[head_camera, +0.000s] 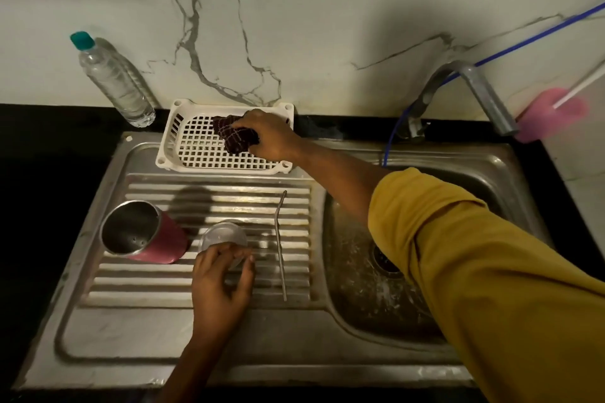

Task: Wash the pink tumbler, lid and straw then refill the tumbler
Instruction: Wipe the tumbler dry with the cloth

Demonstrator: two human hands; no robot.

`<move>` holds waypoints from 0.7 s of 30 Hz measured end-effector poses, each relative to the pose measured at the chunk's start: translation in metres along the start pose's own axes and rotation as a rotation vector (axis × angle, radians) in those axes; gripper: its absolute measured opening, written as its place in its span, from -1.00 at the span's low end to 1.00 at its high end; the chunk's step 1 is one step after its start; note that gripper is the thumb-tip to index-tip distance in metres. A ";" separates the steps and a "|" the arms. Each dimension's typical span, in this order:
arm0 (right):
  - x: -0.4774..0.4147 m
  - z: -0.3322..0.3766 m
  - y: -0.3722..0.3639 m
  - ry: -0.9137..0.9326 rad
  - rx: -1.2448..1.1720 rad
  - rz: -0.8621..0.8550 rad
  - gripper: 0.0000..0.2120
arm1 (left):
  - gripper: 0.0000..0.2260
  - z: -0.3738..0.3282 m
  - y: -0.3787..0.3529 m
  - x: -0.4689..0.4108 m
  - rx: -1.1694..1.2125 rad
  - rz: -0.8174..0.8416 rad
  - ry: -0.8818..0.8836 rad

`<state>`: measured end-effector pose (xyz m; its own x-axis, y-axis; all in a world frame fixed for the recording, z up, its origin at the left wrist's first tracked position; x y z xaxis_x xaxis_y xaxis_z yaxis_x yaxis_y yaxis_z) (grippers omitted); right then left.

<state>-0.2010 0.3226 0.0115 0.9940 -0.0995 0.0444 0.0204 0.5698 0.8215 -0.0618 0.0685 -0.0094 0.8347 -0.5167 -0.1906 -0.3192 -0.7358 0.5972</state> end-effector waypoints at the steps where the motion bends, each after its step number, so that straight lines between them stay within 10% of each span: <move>1: -0.004 0.001 -0.004 0.000 0.054 0.019 -0.38 | -0.90 0.003 0.004 0.001 0.031 -0.020 0.031; 9: -0.022 -0.002 -0.024 -0.025 0.194 0.021 -0.27 | -0.66 0.064 0.062 0.023 0.171 -0.352 0.361; 21: -0.017 -0.007 0.014 -0.055 -0.180 -0.317 -0.57 | -0.07 0.099 0.078 -0.017 0.297 -0.462 0.283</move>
<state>-0.2173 0.3379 0.0188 0.9281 -0.3354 -0.1620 0.3502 0.6376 0.6862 -0.1450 -0.0236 -0.0370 0.9902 -0.0088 -0.1395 0.0269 -0.9674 0.2519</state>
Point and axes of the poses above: each hand's wrist, its own x-axis away from the middle knuckle, its own y-axis out of the back of the hand, z = x × y, the point moved 7 cm from there along -x, towards the middle knuckle, and after that the axes turned 2 degrees about z, right-handed, at the moved point
